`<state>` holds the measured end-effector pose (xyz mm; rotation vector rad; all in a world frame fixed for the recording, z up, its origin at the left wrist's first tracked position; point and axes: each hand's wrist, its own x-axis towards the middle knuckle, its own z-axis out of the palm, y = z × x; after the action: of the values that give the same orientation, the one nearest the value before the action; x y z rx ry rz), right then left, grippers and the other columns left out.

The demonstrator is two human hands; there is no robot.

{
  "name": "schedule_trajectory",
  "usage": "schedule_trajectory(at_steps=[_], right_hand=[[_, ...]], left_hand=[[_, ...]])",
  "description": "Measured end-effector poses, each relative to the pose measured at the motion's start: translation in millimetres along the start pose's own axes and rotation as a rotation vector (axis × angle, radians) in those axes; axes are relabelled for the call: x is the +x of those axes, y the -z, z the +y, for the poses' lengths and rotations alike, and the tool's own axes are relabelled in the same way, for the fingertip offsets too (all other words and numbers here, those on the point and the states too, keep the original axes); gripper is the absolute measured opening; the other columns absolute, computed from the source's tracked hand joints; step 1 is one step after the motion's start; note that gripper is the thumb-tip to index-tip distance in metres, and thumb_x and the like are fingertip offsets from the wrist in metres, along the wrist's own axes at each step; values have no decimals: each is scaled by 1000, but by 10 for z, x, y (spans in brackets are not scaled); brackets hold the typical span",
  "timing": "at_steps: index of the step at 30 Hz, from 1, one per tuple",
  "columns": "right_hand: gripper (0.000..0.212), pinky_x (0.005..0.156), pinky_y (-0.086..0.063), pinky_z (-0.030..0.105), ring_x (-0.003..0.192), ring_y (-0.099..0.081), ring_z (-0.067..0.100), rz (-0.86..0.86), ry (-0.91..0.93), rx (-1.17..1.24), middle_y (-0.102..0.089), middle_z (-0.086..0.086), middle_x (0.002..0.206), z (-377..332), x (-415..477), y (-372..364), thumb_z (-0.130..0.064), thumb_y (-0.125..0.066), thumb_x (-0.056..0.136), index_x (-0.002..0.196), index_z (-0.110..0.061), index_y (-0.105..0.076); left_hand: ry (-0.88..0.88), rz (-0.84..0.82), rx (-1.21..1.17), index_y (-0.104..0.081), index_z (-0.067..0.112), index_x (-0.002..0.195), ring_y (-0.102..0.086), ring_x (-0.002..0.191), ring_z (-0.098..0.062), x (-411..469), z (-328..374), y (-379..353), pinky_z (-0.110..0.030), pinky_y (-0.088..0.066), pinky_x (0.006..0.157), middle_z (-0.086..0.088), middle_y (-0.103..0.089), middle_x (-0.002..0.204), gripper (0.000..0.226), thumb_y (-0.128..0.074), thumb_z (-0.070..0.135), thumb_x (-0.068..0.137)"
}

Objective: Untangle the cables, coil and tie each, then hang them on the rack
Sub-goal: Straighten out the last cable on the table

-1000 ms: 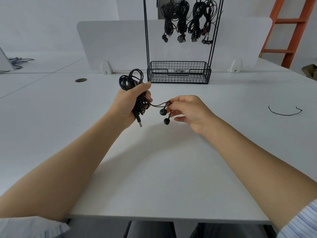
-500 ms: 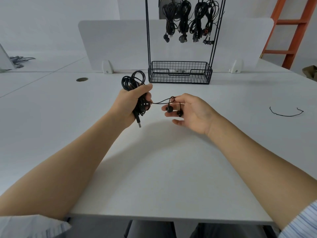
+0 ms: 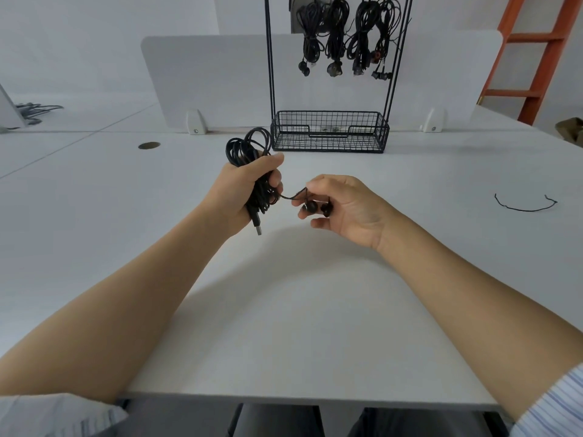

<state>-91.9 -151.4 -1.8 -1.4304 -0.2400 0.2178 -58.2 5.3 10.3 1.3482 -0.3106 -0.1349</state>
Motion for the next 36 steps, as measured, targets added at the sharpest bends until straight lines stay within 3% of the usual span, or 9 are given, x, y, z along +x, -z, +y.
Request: schedule_trajectory(at_steps=[4, 7, 10, 15, 22, 30, 34, 36], right_hand=[[24, 56, -41, 22, 58, -60, 11, 43, 6, 3, -64, -1, 68, -5, -11, 2, -17, -57, 87, 63, -16, -55], [24, 54, -40, 21, 53, -59, 11, 182, 25, 14, -63, -1, 61, -8, 4, -18, -13, -55, 88, 65, -15, -50], [23, 54, -38, 22, 49, -59, 11, 330, 49, 112, -63, 0, 61, -6, 25, -27, -12, -59, 86, 66, -17, -49], [14, 57, -39, 22, 50, -57, 8, 378, 48, 337, -64, -4, 60, -28, 27, -62, -15, -56, 85, 73, -15, -51], [19, 50, -41, 18, 49, -55, 7, 312, 22, 219, -65, -2, 58, -52, 23, -52, -10, -57, 87, 69, -13, -54], [26, 38, -31, 12, 42, -47, 7, 128, -44, 307, -66, 2, 64, -117, -46, -10, -10, -50, 89, 64, -13, -56], [6, 42, -41, 13, 46, -52, 7, 70, 35, 399, -66, 6, 67, -135, -68, -33, -5, -55, 73, 72, -10, -53], [12, 46, -46, 13, 49, -58, 9, 28, 54, 416, -67, 8, 69, -132, -79, -37, -2, -58, 64, 71, -11, -56]], left_hand=[[6, -6, 28, -45, 14, 65, -49, 50, -13, 2, -23, -7, -24, -38, 53, 4, -47, 47, 28, -53, 11, 91], [11, 21, 16, -45, 13, 65, -47, 49, -14, 18, -34, 5, -25, -37, 53, 4, -46, 46, 28, -54, 10, 91], [7, 6, 27, -44, 13, 62, -45, 46, -15, 18, -40, 5, -29, -35, 56, 4, -45, 45, 30, -54, 10, 91], [10, -111, 59, -45, 17, 54, -44, 45, -16, -13, -47, -52, -26, -35, 52, 3, -42, 45, 32, -61, 16, 81], [-22, 27, 100, -42, 10, 61, -44, 45, -18, 4, -55, -41, -20, -37, 43, 2, -45, 43, 31, -56, 6, 89], [11, 8, 79, -43, 12, 63, -44, 46, -17, 16, -72, -26, -25, -36, 49, 2, -44, 44, 29, -56, 9, 90], [10, -7, 74, -43, 13, 60, -44, 46, -18, 19, -67, -24, -24, -35, 48, 2, -44, 45, 32, -56, 9, 89], [8, -6, 66, -42, 13, 60, -43, 45, -17, 21, -62, -10, -24, -34, 48, 2, -43, 45, 33, -55, 8, 90]])
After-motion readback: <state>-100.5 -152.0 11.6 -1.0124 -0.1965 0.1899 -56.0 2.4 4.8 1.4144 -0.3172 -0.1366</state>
